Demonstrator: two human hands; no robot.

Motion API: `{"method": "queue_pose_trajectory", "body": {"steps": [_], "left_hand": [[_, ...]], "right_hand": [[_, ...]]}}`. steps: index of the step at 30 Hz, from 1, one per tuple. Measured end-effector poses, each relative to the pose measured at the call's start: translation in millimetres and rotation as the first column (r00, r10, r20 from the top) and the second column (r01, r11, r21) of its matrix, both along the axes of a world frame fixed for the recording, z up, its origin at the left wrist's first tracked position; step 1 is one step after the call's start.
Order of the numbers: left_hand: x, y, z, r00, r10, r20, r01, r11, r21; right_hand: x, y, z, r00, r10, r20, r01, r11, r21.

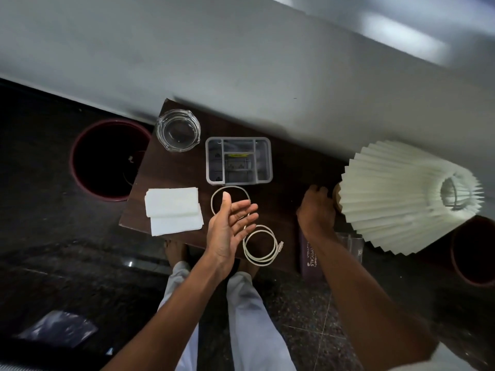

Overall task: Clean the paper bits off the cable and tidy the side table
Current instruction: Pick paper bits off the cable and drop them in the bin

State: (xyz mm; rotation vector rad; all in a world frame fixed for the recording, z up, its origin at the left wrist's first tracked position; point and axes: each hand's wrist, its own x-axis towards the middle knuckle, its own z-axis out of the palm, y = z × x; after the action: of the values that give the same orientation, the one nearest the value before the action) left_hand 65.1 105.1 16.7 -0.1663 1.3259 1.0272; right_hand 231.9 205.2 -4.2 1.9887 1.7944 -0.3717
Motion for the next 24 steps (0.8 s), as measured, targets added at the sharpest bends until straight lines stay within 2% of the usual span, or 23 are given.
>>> {"method": "queue_pose_trajectory", "body": {"steps": [3,8,10,12,13,15,17,19,21,24], "left_hand": [[-0.9,-1.3,-0.5,1.000,0.014,-0.003,-0.014,1.000,0.004],[-2.4,0.5,0.7,0.999,0.031,0.012,-0.031,0.999,0.019],[-4.1,1.7,1.2,1.000,0.027,0.016,-0.027,0.999,0.024],[-5.2,4.0,2.2,1.000,0.011,0.009,-0.011,0.999,0.032],[-5.3,5.2,3.1,1.000,-0.002,-0.003,0.002,0.999,0.040],[-3.9,7.5,4.7,0.998,-0.038,-0.047,0.041,0.997,0.059],[-2.5,9.5,6.0,0.992,-0.069,-0.107,0.078,0.993,0.084],[-1.3,11.7,7.0,0.983,-0.082,-0.163,0.102,0.988,0.119],[-0.6,13.8,8.4,0.975,-0.091,-0.202,0.124,0.980,0.158],[-2.8,14.4,10.5,0.953,-0.132,-0.274,0.196,0.955,0.222]], "right_hand": [[3.8,2.0,-5.7,1.000,0.008,0.011,-0.008,1.000,0.015],[6.3,0.5,-10.2,0.993,0.113,-0.026,-0.111,0.991,0.071],[9.9,-0.9,-15.2,0.988,0.104,-0.113,-0.092,0.990,0.106],[11.0,-1.3,-18.3,0.941,-0.036,-0.337,0.085,0.987,0.133],[8.8,-2.6,-17.3,0.864,-0.146,-0.482,0.221,0.970,0.103],[1.4,-8.4,-8.8,0.602,-0.373,-0.706,0.484,0.874,-0.048],[-8.7,-19.2,3.6,0.305,-0.529,-0.792,0.621,0.741,-0.256],[-19.9,-30.3,16.9,0.097,-0.601,-0.794,0.623,0.659,-0.422],[-30.3,-38.0,28.8,-0.024,-0.616,-0.788,0.594,0.625,-0.506],[-46.4,-43.3,43.8,-0.113,-0.610,-0.784,0.564,0.611,-0.556]]}}
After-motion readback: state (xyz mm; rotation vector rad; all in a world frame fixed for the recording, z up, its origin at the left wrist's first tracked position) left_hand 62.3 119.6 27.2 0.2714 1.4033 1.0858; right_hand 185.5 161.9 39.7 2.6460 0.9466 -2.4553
